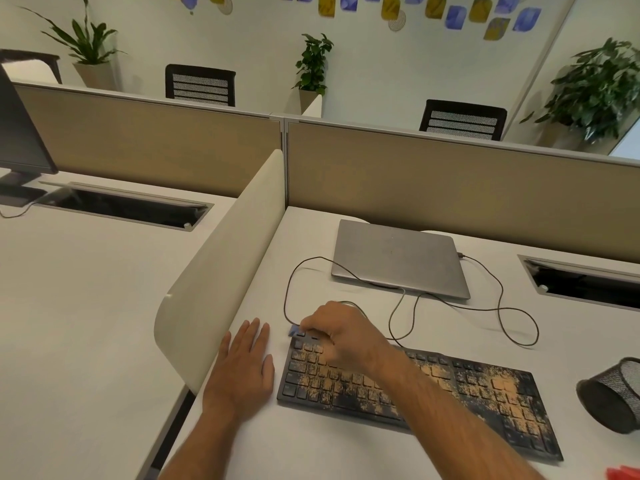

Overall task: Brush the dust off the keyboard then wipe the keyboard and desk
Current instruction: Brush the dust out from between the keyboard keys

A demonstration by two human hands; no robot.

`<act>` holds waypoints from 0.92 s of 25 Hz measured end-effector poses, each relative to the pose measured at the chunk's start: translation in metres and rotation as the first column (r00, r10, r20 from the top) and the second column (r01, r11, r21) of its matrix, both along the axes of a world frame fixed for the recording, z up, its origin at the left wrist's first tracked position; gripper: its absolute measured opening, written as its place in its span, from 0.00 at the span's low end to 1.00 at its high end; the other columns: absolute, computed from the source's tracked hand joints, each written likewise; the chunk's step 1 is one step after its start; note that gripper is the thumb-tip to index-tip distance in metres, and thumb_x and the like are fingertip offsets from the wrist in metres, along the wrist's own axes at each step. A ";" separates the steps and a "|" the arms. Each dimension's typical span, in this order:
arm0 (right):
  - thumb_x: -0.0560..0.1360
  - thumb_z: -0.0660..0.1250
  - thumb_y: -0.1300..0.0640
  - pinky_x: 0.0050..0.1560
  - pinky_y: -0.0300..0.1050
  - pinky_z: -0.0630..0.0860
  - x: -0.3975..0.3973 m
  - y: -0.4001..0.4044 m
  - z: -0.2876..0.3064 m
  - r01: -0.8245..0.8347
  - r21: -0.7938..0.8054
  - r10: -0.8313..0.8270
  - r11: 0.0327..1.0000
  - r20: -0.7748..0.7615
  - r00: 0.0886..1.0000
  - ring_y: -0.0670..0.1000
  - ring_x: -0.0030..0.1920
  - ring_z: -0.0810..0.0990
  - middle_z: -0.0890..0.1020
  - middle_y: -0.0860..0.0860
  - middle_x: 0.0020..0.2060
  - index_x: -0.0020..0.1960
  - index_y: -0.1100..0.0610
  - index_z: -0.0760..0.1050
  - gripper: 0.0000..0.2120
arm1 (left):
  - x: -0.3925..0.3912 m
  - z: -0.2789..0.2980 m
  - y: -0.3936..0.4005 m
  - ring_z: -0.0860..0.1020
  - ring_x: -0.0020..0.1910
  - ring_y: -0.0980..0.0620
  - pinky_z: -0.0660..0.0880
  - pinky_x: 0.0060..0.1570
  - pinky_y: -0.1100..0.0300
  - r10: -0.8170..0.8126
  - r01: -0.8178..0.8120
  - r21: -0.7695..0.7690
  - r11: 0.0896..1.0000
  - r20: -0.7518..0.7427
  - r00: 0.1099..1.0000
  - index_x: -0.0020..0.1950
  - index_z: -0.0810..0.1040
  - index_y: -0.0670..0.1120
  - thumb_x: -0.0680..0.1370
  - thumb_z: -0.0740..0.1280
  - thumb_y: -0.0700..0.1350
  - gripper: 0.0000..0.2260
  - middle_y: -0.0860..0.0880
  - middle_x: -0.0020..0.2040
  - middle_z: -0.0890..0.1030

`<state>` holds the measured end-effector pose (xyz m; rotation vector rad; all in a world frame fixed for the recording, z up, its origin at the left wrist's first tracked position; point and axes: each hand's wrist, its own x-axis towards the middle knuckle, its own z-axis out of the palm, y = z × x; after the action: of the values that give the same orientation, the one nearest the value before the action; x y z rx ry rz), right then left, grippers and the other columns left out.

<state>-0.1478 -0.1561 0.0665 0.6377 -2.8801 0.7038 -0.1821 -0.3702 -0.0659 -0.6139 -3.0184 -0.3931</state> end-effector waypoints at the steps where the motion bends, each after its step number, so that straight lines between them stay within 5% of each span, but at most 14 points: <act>1: 0.71 0.67 0.64 0.43 0.45 0.73 0.001 -0.002 -0.001 -0.040 0.059 0.038 0.997 0.040 0.998 0.49 0.44 0.74 0.82 0.48 0.41 0.52 0.53 0.81 0.12 | 0.000 0.000 0.000 0.50 0.81 0.51 0.44 0.79 0.50 0.000 0.000 0.003 1.000 0.000 1.000 0.82 0.56 0.47 0.78 0.41 0.57 0.33 0.48 0.82 0.55; 6: 0.71 0.65 0.62 0.44 0.42 0.74 -0.001 -0.004 -0.001 -0.031 -0.003 0.032 1.000 0.071 0.997 0.48 0.41 0.78 0.84 0.47 0.40 0.48 0.53 0.83 0.10 | 0.000 -0.001 -0.001 0.49 0.81 0.52 0.41 0.79 0.51 0.004 -0.004 -0.006 1.000 -0.001 1.000 0.82 0.55 0.48 0.78 0.41 0.57 0.33 0.49 0.82 0.54; 10: 0.69 0.64 0.63 0.40 0.44 0.74 -0.001 0.002 -0.003 -0.001 0.023 0.000 1.000 0.054 0.999 0.45 0.35 0.72 0.81 0.46 0.33 0.40 0.52 0.81 0.09 | -0.001 -0.001 -0.001 0.49 0.81 0.52 0.43 0.79 0.50 0.005 -0.005 -0.014 1.000 -0.003 1.000 0.82 0.55 0.48 0.78 0.41 0.57 0.33 0.49 0.82 0.54; 14: 0.71 0.69 0.62 0.43 0.31 0.75 0.000 0.009 -0.001 0.057 -0.156 -0.034 0.986 0.143 0.989 0.40 0.41 0.79 0.85 0.46 0.42 0.47 0.53 0.84 0.09 | -0.001 -0.002 -0.001 0.51 0.81 0.51 0.44 0.79 0.49 0.007 -0.007 -0.009 1.000 -0.002 1.000 0.81 0.57 0.48 0.78 0.42 0.57 0.32 0.49 0.82 0.56; 19: 0.72 0.69 0.62 0.43 0.37 0.78 0.007 0.011 -0.003 0.020 -0.146 0.008 0.989 0.187 0.982 0.42 0.40 0.80 0.85 0.46 0.41 0.49 0.54 0.84 0.08 | -0.001 -0.002 -0.001 0.51 0.81 0.51 0.45 0.79 0.49 0.006 -0.006 -0.015 1.000 0.009 1.000 0.82 0.56 0.48 0.78 0.42 0.57 0.32 0.49 0.82 0.56; 23: 0.74 0.68 0.59 0.39 0.50 0.79 0.008 0.021 -0.004 0.236 -0.418 -0.190 0.877 0.148 0.970 0.50 0.37 0.81 0.84 0.46 0.38 0.49 0.53 0.83 0.07 | -0.001 0.000 -0.001 0.48 0.81 0.52 0.42 0.79 0.51 0.004 -0.004 -0.013 1.000 0.010 1.000 0.82 0.54 0.49 0.77 0.40 0.58 0.33 0.50 0.82 0.53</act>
<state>-0.1402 -0.1353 0.0629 0.2236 -2.6735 1.3178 -0.1828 -0.3709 -0.0655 -0.6080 -3.0336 -0.3784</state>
